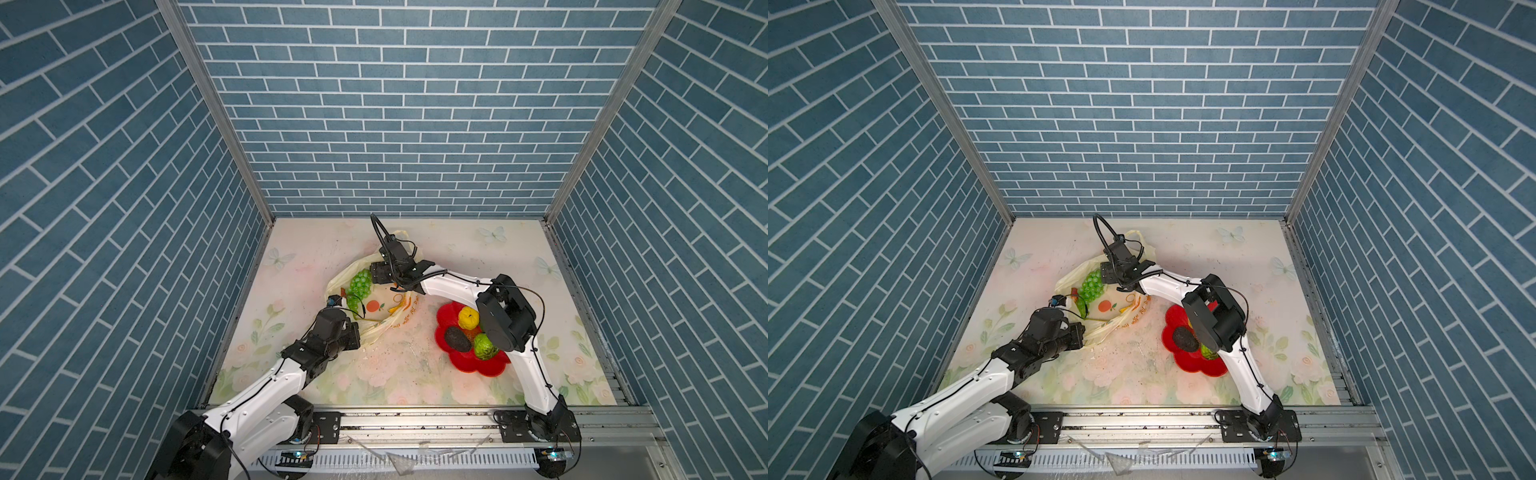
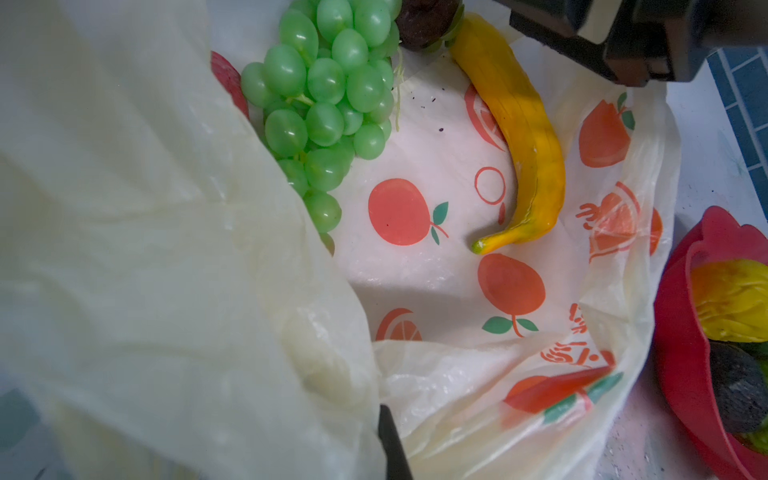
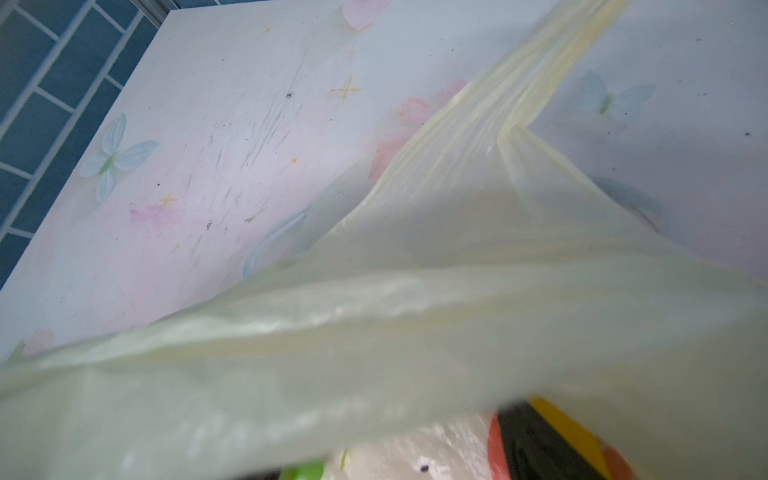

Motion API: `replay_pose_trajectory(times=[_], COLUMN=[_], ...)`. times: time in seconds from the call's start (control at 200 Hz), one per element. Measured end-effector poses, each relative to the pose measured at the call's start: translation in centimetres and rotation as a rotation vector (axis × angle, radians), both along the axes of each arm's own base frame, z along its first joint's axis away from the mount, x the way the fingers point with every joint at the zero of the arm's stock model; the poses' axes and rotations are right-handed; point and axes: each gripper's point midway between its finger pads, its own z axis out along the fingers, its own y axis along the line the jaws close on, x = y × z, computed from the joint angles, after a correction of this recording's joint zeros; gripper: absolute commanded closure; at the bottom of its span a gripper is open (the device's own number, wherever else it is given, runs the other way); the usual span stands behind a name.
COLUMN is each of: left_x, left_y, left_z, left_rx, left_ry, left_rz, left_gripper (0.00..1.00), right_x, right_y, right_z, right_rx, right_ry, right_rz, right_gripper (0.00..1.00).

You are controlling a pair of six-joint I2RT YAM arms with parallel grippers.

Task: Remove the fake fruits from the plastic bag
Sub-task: 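Reach the right gripper into the bag and close it on the dark brown fruit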

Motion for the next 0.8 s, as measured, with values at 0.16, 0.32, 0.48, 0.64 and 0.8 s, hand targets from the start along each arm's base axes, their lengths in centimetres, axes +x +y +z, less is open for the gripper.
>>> replay_pose_trajectory(times=[0.16, 0.32, 0.48, 0.64, 0.8], left_x=[-0.1, -0.1, -0.1, -0.2, -0.1], left_y=[0.1, 0.1, 0.2, 0.2, 0.2], left_z=[-0.1, -0.2, -0.2, -0.3, -0.1], left_rx=[0.004, 0.007, 0.010, 0.014, 0.013], left_ry=[0.005, 0.006, 0.009, 0.015, 0.012], left_rz=[0.001, 0.003, 0.004, 0.004, 0.004], left_gripper=[1.00, 1.00, 1.00, 1.00, 1.00], right_x=[1.1, 2.1, 2.9, 3.6, 4.0], right_y=[0.4, 1.0, 1.6, 2.2, 2.5], right_z=[-0.9, -1.2, -0.9, -0.9, -1.6], right_rx=[-0.009, -0.008, 0.004, 0.000, -0.016], right_ry=[-0.010, -0.016, -0.029, -0.037, -0.032], right_rz=[-0.012, -0.013, -0.013, -0.015, -0.021], right_gripper=[0.20, 0.15, 0.12, 0.10, 0.10])
